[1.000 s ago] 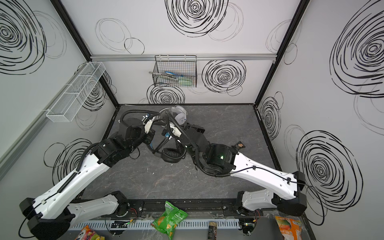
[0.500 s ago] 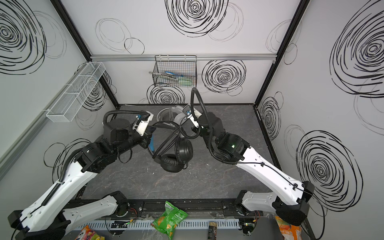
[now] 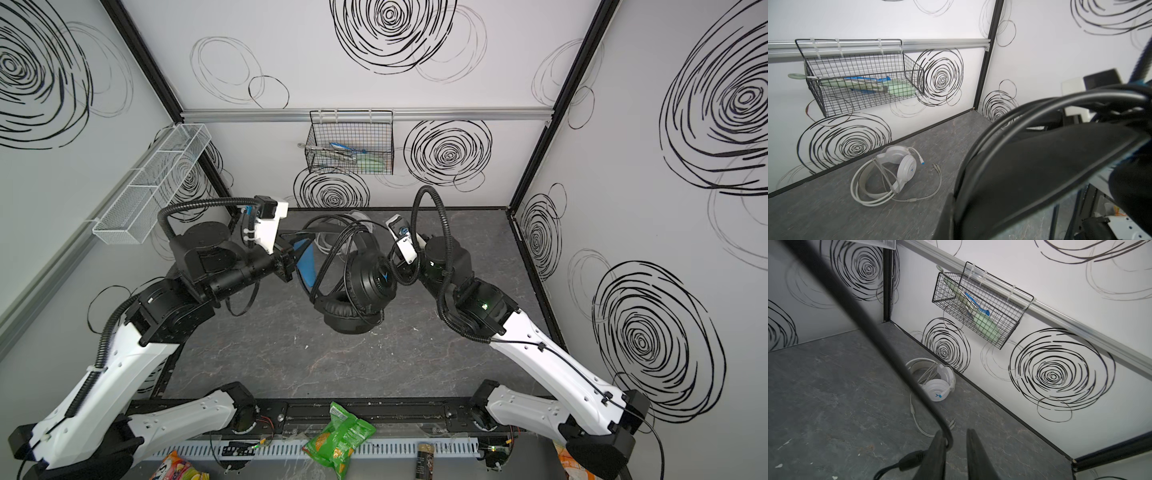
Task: Wrap the headphones
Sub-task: 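Raise the headset with the left gripper while the right gripper rises beside it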
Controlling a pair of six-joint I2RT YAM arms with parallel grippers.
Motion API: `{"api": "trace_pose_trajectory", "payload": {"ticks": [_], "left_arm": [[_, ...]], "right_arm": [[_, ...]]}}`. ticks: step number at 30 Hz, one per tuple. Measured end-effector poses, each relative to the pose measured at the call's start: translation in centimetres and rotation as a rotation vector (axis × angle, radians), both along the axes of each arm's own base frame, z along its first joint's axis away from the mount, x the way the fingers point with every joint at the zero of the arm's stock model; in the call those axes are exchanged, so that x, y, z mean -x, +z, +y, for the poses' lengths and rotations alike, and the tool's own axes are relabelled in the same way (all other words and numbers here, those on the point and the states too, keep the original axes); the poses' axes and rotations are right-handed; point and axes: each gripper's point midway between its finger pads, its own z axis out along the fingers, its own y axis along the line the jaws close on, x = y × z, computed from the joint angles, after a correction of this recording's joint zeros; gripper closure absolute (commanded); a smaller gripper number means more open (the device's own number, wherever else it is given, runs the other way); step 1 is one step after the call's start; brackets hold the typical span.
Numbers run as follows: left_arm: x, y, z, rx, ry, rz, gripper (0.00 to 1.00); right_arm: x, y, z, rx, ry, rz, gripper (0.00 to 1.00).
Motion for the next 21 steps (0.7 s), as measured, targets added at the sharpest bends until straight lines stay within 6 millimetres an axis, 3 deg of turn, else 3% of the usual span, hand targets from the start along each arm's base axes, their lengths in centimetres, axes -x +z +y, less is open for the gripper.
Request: {"api": "trace_pose_trajectory", "payload": {"ticks": [9, 16, 21], "left_arm": [[0.3, 5.1, -0.3, 0.148, -0.021, -0.042, 1.0], [-0.1, 7.1, -0.3, 0.218, -0.014, -0.047, 1.0], [-0.7, 8.0, -0.5, 0.256, -0.011, -0.043, 1.0]], "right_arm": [[2.7, 1.0, 2.6, -0.2, 0.208, 0.005, 0.63], [3.9, -0.6, 3.3, -0.279, 0.281, 0.067, 0.52], [4.2, -0.5, 3.5, -0.32, 0.3, 0.084, 0.42]]}}
